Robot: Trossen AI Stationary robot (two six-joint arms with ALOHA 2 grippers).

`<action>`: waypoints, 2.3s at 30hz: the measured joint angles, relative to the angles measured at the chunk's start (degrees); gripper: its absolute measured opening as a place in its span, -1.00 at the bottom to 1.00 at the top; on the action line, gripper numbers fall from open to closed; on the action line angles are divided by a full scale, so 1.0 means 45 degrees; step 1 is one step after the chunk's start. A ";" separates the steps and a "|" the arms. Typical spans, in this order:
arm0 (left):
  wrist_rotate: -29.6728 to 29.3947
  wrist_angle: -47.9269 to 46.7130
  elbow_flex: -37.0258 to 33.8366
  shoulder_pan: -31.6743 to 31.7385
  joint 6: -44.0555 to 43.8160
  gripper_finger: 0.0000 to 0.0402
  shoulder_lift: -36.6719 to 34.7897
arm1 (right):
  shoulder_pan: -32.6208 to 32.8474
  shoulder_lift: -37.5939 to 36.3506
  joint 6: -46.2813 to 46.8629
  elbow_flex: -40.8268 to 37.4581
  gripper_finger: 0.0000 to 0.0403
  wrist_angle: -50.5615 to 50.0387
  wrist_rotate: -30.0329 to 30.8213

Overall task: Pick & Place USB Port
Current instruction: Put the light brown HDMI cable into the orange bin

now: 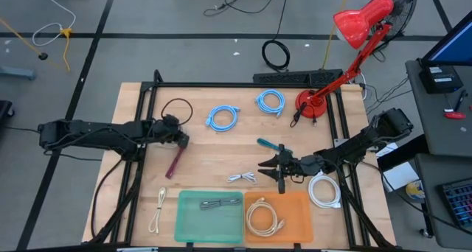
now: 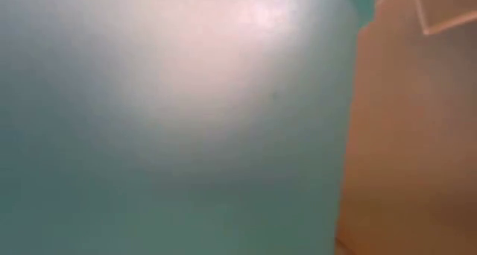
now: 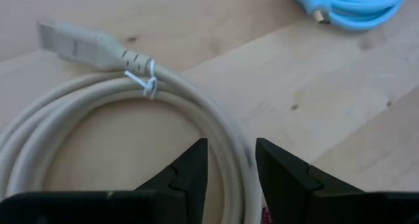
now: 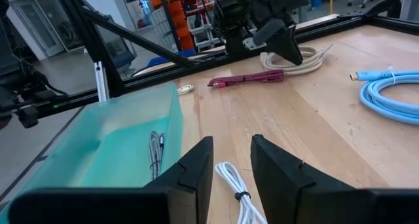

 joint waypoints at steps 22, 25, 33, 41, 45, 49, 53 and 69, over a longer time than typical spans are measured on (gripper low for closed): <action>-0.0240 -0.0254 0.0665 -0.0959 0.0527 -0.36 -0.0034 | 0.0005 0.0000 0.0019 0.0000 -0.54 -0.0180 0.0000; -0.0234 -0.0444 0.0665 -0.0996 0.0468 -0.36 -0.0034 | 0.0005 0.0000 0.0019 0.0000 -0.54 -0.0180 0.0000; -0.3119 -0.6690 0.2681 -0.1526 -0.1004 -0.36 -0.0034 | 0.0005 0.0000 0.0024 0.0000 -0.54 -0.0267 0.0000; -0.4118 -0.7937 0.2838 -0.1597 -0.1754 -0.36 -0.0029 | 0.0067 0.0000 0.0019 0.0005 -0.54 -0.0270 0.0002; -0.4196 -0.8344 0.2812 -0.1163 -0.2102 -0.35 -0.0019 | 0.0126 0.0000 0.0083 0.0005 -0.54 -0.0257 0.0000; -0.4364 -0.7886 0.2812 -0.0597 -0.1754 -0.35 0.0164 | 0.0170 0.0000 0.0083 0.0005 -0.54 -0.0172 0.0002; -0.3822 -0.7923 0.2812 0.0482 -0.1521 -0.35 0.0675 | 0.0170 -0.0005 0.0015 0.0005 -0.54 -0.0175 0.0005; -0.2381 -0.5432 0.2812 0.3196 0.1141 -0.35 0.4468 | 0.0187 -0.0004 -0.0210 0.0005 -0.54 -0.0312 -0.0005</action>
